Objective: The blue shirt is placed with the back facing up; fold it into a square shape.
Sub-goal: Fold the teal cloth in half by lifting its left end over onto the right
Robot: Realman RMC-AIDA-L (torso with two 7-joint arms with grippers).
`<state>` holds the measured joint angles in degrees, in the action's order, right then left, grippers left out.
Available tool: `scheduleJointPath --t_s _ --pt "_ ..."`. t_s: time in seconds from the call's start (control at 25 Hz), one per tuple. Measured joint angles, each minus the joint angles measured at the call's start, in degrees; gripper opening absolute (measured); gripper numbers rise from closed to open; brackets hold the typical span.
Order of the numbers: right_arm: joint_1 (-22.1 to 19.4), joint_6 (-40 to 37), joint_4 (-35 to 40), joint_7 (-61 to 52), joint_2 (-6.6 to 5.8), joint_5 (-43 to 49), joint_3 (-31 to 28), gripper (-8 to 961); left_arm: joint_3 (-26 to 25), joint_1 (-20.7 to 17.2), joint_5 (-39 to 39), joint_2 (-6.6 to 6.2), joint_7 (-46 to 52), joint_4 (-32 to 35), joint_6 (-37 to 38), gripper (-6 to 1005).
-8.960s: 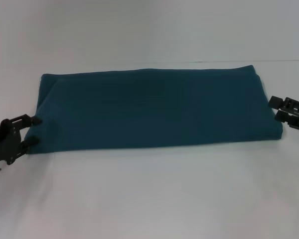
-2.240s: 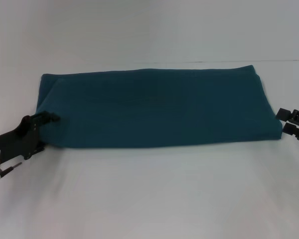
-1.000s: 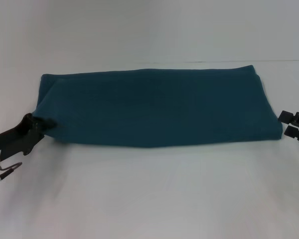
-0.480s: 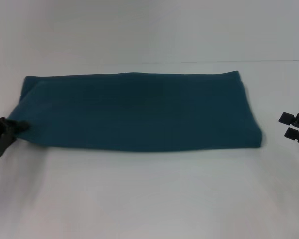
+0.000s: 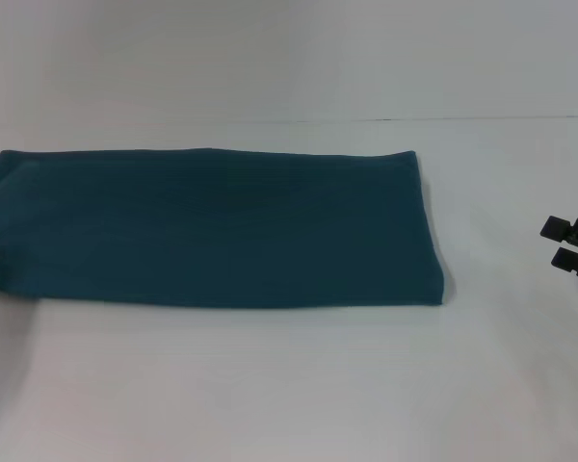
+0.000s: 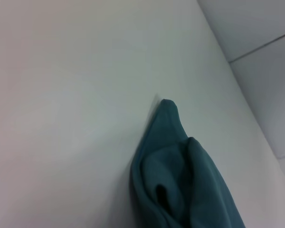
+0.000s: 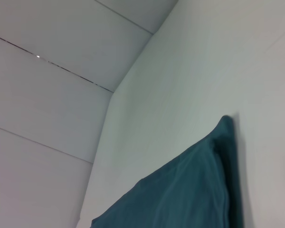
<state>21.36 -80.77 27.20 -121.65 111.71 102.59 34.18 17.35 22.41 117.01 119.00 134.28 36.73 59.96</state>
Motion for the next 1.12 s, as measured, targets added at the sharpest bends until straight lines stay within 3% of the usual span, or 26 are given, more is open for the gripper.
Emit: scheduleJointPath --t_s 0.4,0.56,0.8,0.96,1.12 --pt "0.3 -0.1 0.0 0.3 0.19 0.0 0.2 867 -0.5 2.3 -3.3 -0.78 -2.3 1.5 9.9 15" --pt "0.4 -0.2 0.0 0.4 0.27 0.0 0.4 867 0.0 5.8 -5.8 -1.46 -2.1 2.1 15.9 17" --pt "0.6 -0.4 0.0 0.7 0.47 0.1 0.5 867 1.9 10.2 -6.0 -1.62 -1.1 2.1 18.8 19" --pt "0.7 -0.4 0.0 1.0 0.52 0.1 0.5 868 4.5 13.1 -6.2 -0.81 -0.8 2.1 19.5 20" --pt "0.8 -0.4 0.0 1.0 0.57 0.1 0.5 868 7.6 16.1 -6.3 1.25 -1.3 2.1 19.1 22"
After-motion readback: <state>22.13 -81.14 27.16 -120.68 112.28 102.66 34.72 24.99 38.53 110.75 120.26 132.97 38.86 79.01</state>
